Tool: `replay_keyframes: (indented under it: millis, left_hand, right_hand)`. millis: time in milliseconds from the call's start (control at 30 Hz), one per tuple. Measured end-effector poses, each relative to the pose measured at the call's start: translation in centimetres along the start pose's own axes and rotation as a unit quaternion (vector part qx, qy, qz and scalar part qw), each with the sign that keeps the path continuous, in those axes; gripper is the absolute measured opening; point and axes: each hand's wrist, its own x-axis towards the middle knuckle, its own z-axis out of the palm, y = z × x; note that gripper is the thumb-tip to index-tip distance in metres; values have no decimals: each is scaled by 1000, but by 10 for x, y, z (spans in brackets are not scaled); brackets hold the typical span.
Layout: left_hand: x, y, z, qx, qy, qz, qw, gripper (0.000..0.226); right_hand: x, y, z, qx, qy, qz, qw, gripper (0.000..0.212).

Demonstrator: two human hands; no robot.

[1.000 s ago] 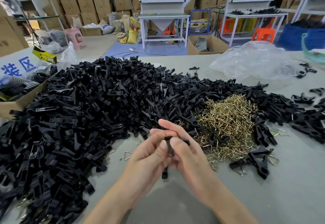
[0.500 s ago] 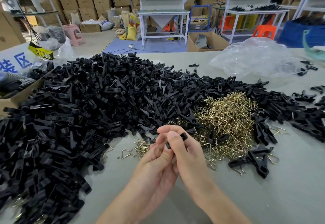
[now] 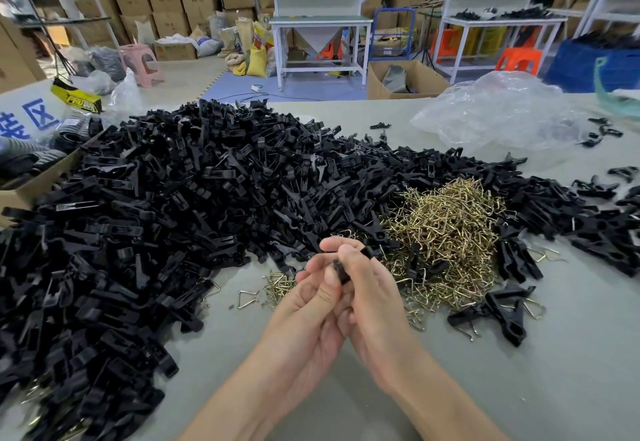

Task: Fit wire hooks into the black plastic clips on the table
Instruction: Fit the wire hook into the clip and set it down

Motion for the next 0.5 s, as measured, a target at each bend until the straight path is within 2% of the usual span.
replay_keyframes:
  millis: [100, 167, 200, 267, 300, 333, 433, 500]
  left_hand:
    - [3, 0, -2, 26, 16, 22, 999, 22]
    - [4, 3, -6, 136, 69, 95, 984, 18]
    - [4, 5, -8, 245, 108, 141, 953, 18]
    - [3, 10, -13, 422, 154, 217, 866, 22]
    - [3, 11, -14, 442, 163, 239, 849, 28]
    - [2, 12, -15, 433, 165, 249, 850, 32]
    - [1, 11, -15, 434, 158, 263, 847, 38]
    - [2, 9, -16, 441, 149, 269, 843, 39]
  right_hand:
    - [3, -2, -3, 20, -15, 31, 999, 27]
    - [6, -5, -4, 43, -19, 55, 997, 33]
    - [8, -5, -6, 61, -15, 66, 996, 40]
    - [10, -6, -9, 101, -19, 81, 991, 50]
    - [10, -6, -10, 111, -28, 84, 990, 52]
    - [9, -5, -11, 105, -37, 81, 990, 50]
    - [8, 0, -14, 53, -58, 55, 995, 27]
    - [7, 1, -17, 24, -58, 39, 997, 24]
